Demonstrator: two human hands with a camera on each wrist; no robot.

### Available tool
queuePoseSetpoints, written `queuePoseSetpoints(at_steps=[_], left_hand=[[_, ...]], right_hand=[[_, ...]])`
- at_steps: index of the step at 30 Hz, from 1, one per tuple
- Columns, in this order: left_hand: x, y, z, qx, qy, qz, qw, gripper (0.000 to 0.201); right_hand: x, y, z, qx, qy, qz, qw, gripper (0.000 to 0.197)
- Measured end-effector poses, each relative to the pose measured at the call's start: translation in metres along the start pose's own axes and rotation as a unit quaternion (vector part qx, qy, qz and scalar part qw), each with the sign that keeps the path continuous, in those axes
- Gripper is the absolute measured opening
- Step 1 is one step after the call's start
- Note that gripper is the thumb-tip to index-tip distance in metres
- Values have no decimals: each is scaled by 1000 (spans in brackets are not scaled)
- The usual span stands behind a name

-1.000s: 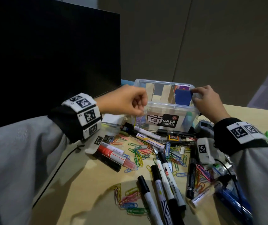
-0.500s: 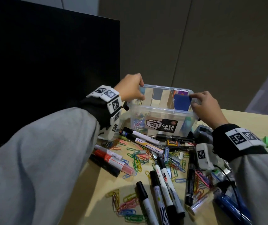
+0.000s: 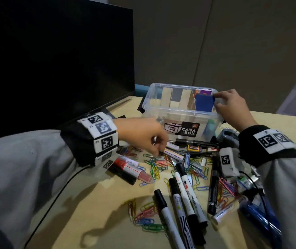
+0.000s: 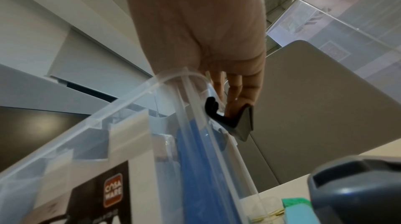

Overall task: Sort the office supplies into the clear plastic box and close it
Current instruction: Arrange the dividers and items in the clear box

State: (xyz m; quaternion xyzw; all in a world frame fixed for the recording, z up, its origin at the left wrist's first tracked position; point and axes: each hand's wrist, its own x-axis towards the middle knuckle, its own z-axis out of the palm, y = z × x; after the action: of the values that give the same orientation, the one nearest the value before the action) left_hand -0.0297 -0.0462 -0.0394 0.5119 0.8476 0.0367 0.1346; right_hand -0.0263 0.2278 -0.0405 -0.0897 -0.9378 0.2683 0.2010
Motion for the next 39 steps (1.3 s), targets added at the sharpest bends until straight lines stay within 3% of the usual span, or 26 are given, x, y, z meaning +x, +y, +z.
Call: queuePoseSetpoints(at_steps=[5, 10, 13, 18, 26, 33, 39], left_hand=[[-4, 2, 24, 87, -57, 13, 994, 47], [0, 11, 37, 165, -64, 37, 984, 59], [6, 12, 43, 191, -58, 49, 979, 51], [12, 9, 45, 182, -37, 59, 981, 17], [13, 3, 43, 58, -38, 15, 997, 13], [6, -3, 32, -85, 37, -4, 996, 17], [0, -8, -3, -200, 162, -24, 966, 13]], right_hand=[[0, 0, 0, 5, 3, 4, 1000, 33], [0, 0, 0, 8, 0, 4, 1000, 34], [0, 0, 0, 12, -2, 6, 1000, 33], [0, 0, 1, 20, -2, 8, 1000, 33], [1, 2, 1, 21, 1, 10, 1000, 34], [2, 2, 1, 24, -1, 8, 1000, 33], [2, 2, 1, 19, -3, 7, 1000, 32]])
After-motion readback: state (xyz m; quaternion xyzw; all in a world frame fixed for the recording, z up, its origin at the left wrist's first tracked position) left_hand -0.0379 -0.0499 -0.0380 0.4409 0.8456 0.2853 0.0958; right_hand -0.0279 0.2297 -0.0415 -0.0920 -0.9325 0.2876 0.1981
